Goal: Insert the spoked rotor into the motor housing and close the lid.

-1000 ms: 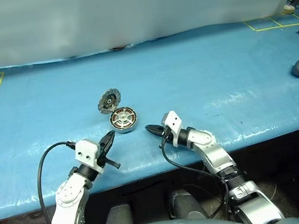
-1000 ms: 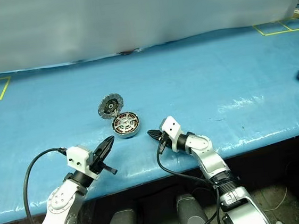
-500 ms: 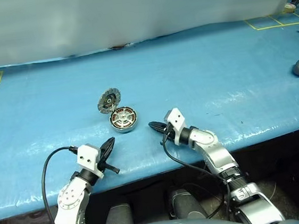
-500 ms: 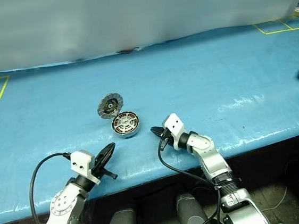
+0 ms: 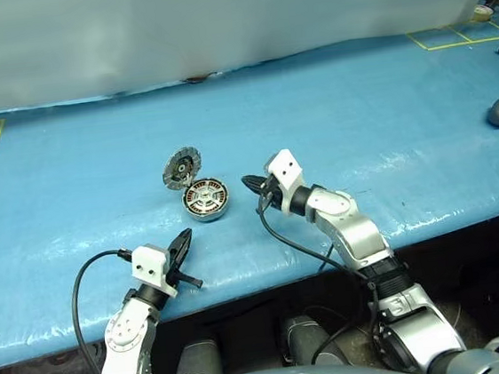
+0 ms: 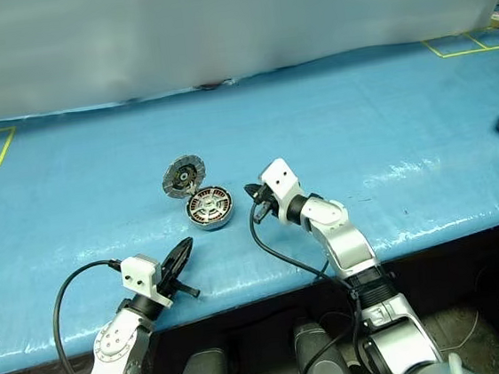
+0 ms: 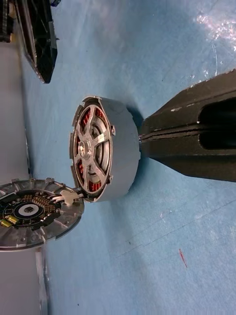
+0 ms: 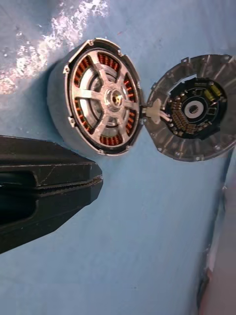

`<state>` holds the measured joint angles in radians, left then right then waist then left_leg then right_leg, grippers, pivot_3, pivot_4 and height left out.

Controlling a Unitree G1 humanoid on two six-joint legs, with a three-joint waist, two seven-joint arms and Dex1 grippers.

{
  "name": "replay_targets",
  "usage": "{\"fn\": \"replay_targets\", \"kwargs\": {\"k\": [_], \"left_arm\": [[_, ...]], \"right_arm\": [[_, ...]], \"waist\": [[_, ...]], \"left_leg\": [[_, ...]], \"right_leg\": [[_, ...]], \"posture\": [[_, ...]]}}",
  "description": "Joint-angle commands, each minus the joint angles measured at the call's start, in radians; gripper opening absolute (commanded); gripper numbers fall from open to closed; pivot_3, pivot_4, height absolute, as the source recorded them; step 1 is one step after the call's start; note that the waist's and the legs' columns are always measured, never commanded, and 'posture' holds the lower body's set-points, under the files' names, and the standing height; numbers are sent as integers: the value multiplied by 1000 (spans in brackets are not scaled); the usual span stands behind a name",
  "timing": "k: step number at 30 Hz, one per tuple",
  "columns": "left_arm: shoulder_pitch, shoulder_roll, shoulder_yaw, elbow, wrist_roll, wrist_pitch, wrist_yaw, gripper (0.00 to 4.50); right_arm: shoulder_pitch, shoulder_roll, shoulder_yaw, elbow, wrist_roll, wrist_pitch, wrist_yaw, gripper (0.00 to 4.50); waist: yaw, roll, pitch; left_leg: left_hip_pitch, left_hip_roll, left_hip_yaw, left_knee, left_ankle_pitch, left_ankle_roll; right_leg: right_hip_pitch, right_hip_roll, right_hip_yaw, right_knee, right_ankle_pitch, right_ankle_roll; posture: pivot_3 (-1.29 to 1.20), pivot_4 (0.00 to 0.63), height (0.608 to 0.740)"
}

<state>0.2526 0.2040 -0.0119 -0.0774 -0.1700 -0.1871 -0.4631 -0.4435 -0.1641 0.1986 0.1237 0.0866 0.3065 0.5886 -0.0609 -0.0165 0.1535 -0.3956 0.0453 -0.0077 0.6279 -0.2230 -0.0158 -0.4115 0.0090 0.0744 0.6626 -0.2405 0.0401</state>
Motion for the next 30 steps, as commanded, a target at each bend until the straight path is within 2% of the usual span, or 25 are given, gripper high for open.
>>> {"fn": "replay_targets", "kwargs": {"k": [1, 10, 23, 30], "left_arm": [[-6, 0, -9, 2, 6, -30, -1, 15], [-4, 5, -9, -7, 11, -30, 5, 15], [1, 12, -7, -8, 7, -27, -3, 15], [6, 7, -8, -8, 5, -27, 1, 15]], "right_arm": [[-85, 23, 23, 16, -8, 34, -2, 0], [-210, 94, 64, 188, -26, 49, 2, 0], [-239, 171, 123, 270, -48, 11, 37, 0], [-288, 191, 111, 369, -52, -34, 39, 0]], "waist": [[-2, 0, 0], [0, 0, 0], [-4, 0, 0], [-4, 0, 0]], "left_leg": [[0, 0, 0, 0, 0, 0], [-1, 0, 0, 0, 0, 0], [-1, 0, 0, 0, 0, 0], [-1, 0, 0, 0, 0, 0]], "right_leg": [[0, 0, 0, 0, 0, 0], [-1, 0, 0, 0, 1, 2], [-1, 0, -1, 0, 2, 2], [-1, 0, -1, 0, 2, 2]], "posture": [[0, 150, 740], [0, 150, 740], [0, 150, 740], [0, 150, 740]]}}
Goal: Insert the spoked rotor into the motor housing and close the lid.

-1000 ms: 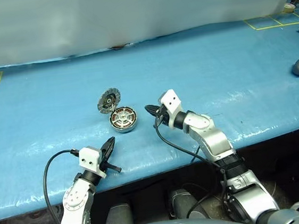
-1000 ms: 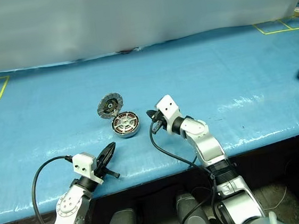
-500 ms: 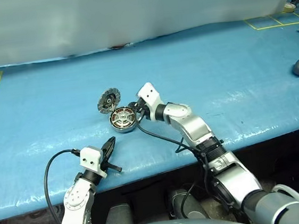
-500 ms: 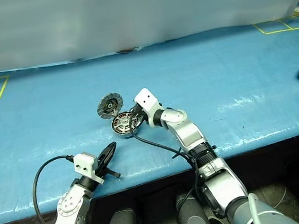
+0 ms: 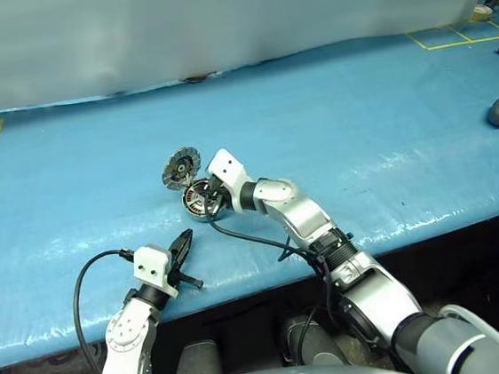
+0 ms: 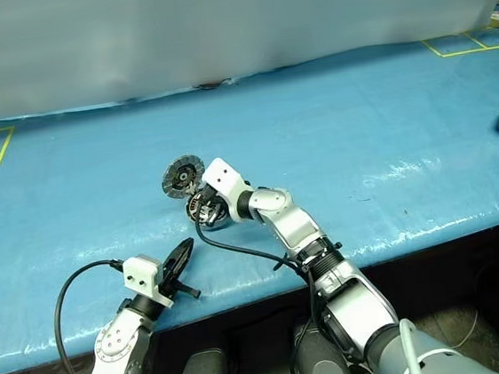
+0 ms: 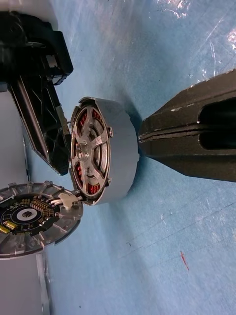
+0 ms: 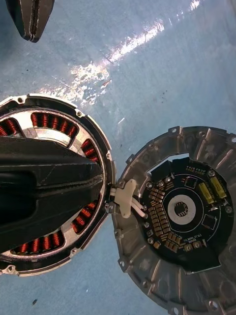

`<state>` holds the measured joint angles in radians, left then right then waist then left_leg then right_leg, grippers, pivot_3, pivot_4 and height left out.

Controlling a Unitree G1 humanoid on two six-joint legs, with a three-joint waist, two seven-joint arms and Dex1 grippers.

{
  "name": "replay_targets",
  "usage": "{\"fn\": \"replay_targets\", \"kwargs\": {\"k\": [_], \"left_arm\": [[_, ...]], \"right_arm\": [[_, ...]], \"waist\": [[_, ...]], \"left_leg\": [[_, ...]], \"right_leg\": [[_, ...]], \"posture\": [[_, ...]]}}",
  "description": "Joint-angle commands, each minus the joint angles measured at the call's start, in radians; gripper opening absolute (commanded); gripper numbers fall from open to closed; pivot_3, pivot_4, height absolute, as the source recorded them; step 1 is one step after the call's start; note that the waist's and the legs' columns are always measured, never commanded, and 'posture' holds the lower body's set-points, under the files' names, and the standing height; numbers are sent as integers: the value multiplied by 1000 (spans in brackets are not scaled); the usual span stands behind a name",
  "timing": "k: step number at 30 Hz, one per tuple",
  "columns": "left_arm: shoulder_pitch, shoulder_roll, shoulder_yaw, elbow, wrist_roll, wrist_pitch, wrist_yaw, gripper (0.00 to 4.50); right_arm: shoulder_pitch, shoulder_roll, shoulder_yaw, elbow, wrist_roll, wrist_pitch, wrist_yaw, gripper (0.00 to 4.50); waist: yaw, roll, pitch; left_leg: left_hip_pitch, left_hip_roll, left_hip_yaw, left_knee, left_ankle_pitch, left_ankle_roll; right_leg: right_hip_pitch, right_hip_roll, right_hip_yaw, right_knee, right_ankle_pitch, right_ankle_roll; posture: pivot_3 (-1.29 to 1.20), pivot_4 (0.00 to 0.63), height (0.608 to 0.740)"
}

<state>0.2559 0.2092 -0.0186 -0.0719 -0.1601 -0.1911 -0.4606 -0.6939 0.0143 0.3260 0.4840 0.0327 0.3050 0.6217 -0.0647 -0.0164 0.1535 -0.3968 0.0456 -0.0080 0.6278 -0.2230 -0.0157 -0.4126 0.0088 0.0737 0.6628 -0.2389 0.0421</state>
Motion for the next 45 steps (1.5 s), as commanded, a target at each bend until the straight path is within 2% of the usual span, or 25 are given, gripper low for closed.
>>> {"fn": "replay_targets", "kwargs": {"k": [1, 9, 17, 21, 28, 35, 41, 45], "left_arm": [[5, 0, -1, -14, -6, -23, 0, 15], [7, -3, 0, -12, -7, -23, 0, 15], [2, -1, -1, -5, -11, -20, -7, 15], [-2, 0, 0, -1, -13, -22, -12, 15], [-8, -1, 5, 2, -23, -23, -22, 15], [-14, 7, 12, 1, -29, -19, -31, 15], [-16, 26, 22, -5, -33, -13, -38, 15], [-18, 41, 29, -9, -33, -4, -37, 15]], "right_arm": [[-43, 13, -21, 18, 3, -37, 6, 0], [-42, -3, -24, 90, -9, -32, 14, 0], [-12, 1, -23, 77, -11, -36, 19, 0], [-26, 3, -56, 36, 14, -55, 17, 0], [-17, -29, -88, -155, 66, -14, 46, 0], [135, -110, -61, -398, 83, 12, 76, 0], [319, -133, -86, -484, 109, -76, 58, 0], [390, -133, -108, -499, 121, -122, 34, 0]], "waist": [[0, 0, 0], [-1, 0, 0], [-1, 0, 0], [-1, 0, 0], [-1, 0, 0], [4, 0, 0], [1, 0, 0], [0, 0, 0]], "left_leg": [[0, 0, 0, 0, 0, 0], [0, 0, 0, 0, 0, 0], [0, 0, 0, 0, 0, 0], [0, 0, 0, 0, 0, 0], [-2, 0, 0, 0, 0, 0], [-2, 0, -1, 0, 0, 0], [-2, 0, -1, 0, 0, 0], [-1, 0, -1, 0, 0, 0]], "right_leg": [[0, 0, 0, 0, 0, 0], [0, 0, 0, 0, 0, 0], [0, 0, 0, 0, 0, 0], [0, 0, 0, 0, 0, 0], [-2, 0, 0, 0, 0, 1], [-1, 0, -1, 0, 0, 0], [-1, 0, -1, 0, -1, -1], [-1, 0, 0, 0, -1, -2]], "posture": [[0, 150, 740], [0, 150, 740], [0, 150, 740], [0, 150, 740], [0, 150, 740], [0, 150, 740], [0, 150, 740], [0, 150, 740]]}}
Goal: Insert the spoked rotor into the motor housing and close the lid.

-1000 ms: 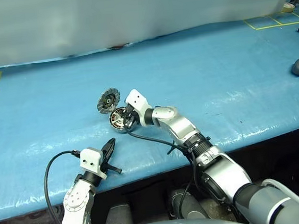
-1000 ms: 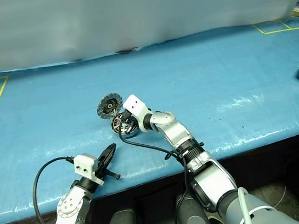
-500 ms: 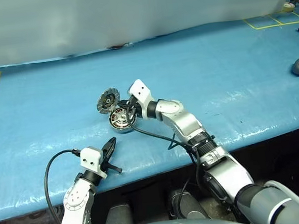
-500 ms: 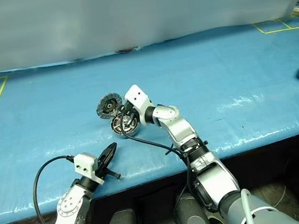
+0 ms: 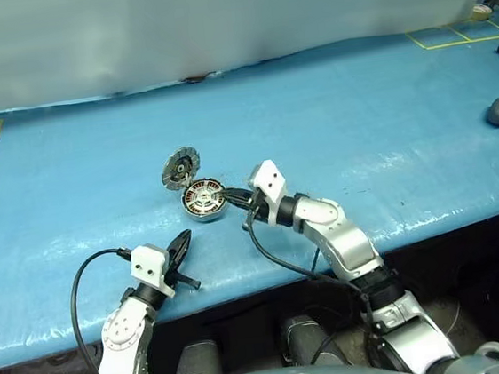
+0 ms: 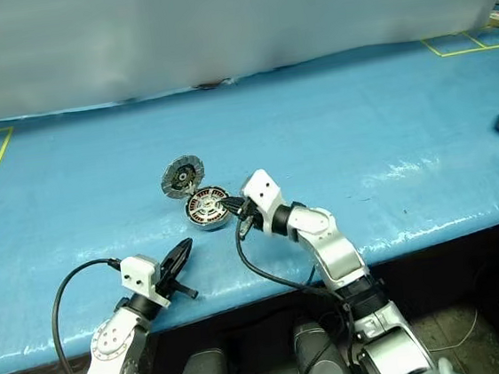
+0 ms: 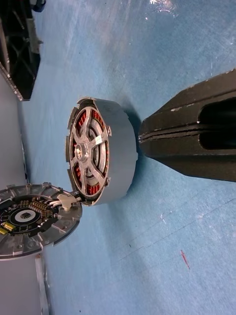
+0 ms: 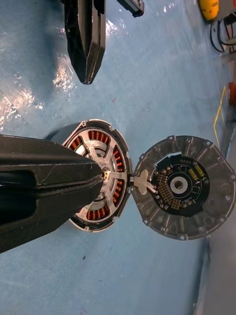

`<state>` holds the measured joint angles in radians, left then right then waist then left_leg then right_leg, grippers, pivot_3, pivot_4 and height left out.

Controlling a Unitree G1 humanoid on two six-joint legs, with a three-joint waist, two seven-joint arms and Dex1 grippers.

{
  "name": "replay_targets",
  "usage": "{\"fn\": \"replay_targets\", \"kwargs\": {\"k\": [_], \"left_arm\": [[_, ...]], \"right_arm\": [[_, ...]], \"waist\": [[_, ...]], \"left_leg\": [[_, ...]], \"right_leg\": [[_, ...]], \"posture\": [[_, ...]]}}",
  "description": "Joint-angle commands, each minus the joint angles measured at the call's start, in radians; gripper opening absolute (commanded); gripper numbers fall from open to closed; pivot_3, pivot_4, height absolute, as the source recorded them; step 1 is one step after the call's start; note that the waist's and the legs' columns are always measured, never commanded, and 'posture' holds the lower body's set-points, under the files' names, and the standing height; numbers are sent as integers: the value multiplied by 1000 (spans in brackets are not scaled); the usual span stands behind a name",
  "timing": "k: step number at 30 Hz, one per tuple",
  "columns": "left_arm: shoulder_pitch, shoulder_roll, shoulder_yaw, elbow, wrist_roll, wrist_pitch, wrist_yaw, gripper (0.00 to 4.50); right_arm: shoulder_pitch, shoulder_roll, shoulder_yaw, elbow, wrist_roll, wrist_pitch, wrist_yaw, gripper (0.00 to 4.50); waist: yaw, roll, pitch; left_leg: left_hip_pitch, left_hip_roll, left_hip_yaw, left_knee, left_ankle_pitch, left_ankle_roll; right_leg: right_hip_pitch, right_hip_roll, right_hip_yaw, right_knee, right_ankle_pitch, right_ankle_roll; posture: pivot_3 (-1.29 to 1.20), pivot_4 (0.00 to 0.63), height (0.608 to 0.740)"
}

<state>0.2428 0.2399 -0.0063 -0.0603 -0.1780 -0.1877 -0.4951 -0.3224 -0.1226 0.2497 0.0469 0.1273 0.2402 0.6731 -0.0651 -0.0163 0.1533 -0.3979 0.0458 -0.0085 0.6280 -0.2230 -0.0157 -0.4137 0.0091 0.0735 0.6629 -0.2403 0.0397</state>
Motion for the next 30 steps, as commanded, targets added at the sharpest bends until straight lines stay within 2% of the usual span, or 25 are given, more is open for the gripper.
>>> {"fn": "replay_targets", "kwargs": {"k": [1, 14, 25, 30], "left_arm": [[-6, 14, 20, -22, -15, -4, -2, 15], [-83, 77, 80, 5, -32, 29, -11, 15], [-150, 93, 123, 67, -72, 28, -46, 15], [-181, 134, 149, 95, -121, 80, -100, 15]], "right_arm": [[35, 1, -35, -64, 26, -68, -22, 0], [196, -29, -55, -74, 37, -184, -37, 0], [238, -27, -45, -11, -2, -252, -88, 0], [235, -25, -40, -18, -3, -253, -94, 0]], "waist": [[2, 0, 0], [5, 0, 0], [6, -1, 0], [6, -1, 0]], "left_leg": [[0, 0, 0, 0, 0, 0], [0, 0, 0, 1, 0, 0], [1, 0, 1, 0, 0, 0], [1, 0, 0, 1, 0, 0]], "right_leg": [[0, 0, 0, 0, 0, 0], [1, 0, 0, 0, -1, -1], [2, 0, 0, -1, 0, -1], [2, 0, 0, 0, 0, 0]], "posture": [[0, 150, 740], [0, 150, 740], [0, 150, 740], [0, 150, 740]]}}
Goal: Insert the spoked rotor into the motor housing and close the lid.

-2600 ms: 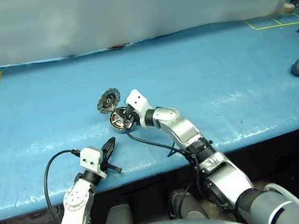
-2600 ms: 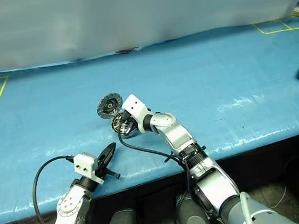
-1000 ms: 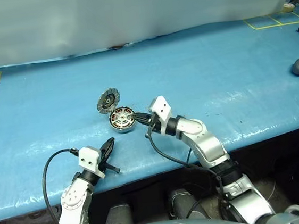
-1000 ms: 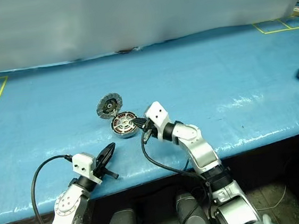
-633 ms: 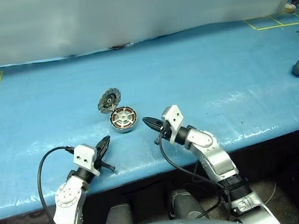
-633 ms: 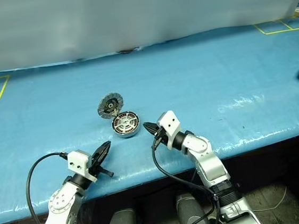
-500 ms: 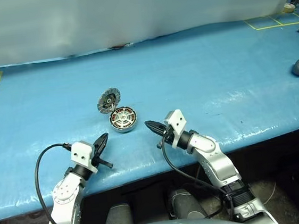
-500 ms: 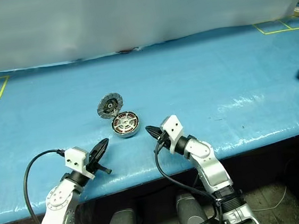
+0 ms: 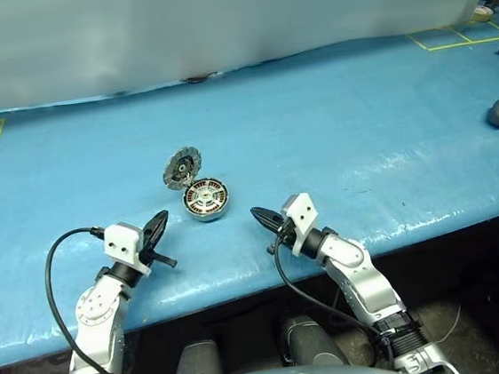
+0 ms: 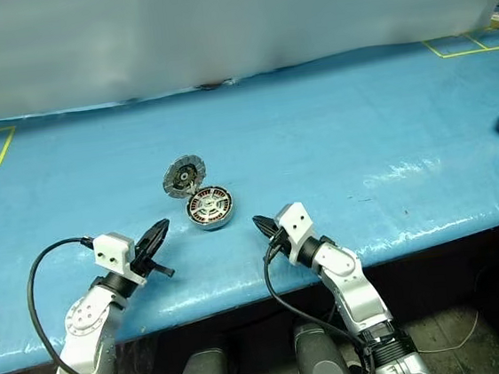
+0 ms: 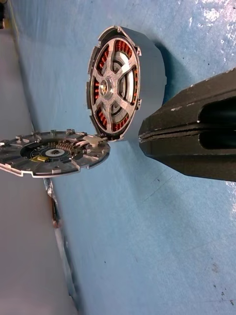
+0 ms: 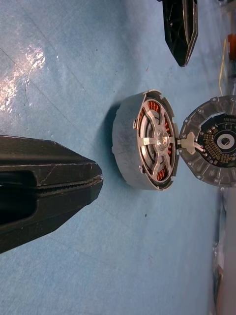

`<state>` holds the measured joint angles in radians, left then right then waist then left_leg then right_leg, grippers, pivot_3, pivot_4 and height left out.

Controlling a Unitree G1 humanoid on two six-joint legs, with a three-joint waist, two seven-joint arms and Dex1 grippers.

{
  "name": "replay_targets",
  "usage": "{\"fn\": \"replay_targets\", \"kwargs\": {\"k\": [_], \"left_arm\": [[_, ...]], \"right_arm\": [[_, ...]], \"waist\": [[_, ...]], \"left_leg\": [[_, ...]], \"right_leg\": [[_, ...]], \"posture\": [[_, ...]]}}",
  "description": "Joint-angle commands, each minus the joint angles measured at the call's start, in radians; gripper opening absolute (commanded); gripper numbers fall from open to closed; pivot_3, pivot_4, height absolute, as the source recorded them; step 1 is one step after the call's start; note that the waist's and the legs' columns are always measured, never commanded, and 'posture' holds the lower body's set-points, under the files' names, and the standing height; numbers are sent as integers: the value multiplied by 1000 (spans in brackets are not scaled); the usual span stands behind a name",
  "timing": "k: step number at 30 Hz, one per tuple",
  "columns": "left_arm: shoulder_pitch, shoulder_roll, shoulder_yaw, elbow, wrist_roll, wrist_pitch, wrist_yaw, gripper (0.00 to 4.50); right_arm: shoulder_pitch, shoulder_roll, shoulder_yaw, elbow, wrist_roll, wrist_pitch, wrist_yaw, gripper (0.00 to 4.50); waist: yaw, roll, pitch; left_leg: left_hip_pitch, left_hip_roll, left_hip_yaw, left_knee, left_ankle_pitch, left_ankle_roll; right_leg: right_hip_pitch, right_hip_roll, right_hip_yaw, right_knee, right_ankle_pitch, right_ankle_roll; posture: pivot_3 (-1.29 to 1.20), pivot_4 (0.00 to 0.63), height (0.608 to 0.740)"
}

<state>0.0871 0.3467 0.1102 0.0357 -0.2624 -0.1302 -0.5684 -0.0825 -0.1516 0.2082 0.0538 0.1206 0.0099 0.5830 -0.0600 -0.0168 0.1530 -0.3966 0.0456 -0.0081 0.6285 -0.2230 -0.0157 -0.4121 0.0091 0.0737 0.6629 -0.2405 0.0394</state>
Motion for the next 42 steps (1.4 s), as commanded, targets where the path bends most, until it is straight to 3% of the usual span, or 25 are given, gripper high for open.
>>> {"fn": "replay_targets", "kwargs": {"k": [1, 8, 18, 30, 42], "left_arm": [[-37, 41, 40, 7, -44, 39, -32, 15], [-163, 120, 91, 125, -85, 134, -75, 15], [-494, 151, 51, 494, 26, 67, -83, 15], [-886, 164, -103, 964, 215, -211, -279, 15], [-1022, 177, -200, 1097, 330, -375, -403, 15]], "right_arm": [[-7, 4, 1, -26, 4, -22, -5, 0], [-15, 6, -1, -28, 5, -24, -9, 0], [2, 13, 11, -57, 3, -23, -28, 0], [28, 15, 12, -108, 6, -7, -68, 0], [45, 15, 7, -124, 13, 12, -97, 0]], "waist": [[1, 0, 0], [1, 0, 0], [19, -1, -1], [22, -2, -1], [23, -2, -1]], "left_leg": [[0, 0, 0, 0, 0, 0], [0, 0, 0, 0, 0, 0], [-1, -1, -1, 1, 0, 0], [-3, -1, -2, 1, 0, 0], [-4, -1, -2, 1, 0, 0]], "right_leg": [[0, 0, 0, 0, 0, 0], [0, 0, 0, 0, 0, 0], [0, 0, -1, 0, 3, 5], [0, 0, -2, -1, 3, 5], [-1, 1, -2, -1, 3, 5]], "posture": [[0, 150, 740], [0, 150, 740], [0, 150, 740], [0, 150, 740], [0, 150, 740]]}}
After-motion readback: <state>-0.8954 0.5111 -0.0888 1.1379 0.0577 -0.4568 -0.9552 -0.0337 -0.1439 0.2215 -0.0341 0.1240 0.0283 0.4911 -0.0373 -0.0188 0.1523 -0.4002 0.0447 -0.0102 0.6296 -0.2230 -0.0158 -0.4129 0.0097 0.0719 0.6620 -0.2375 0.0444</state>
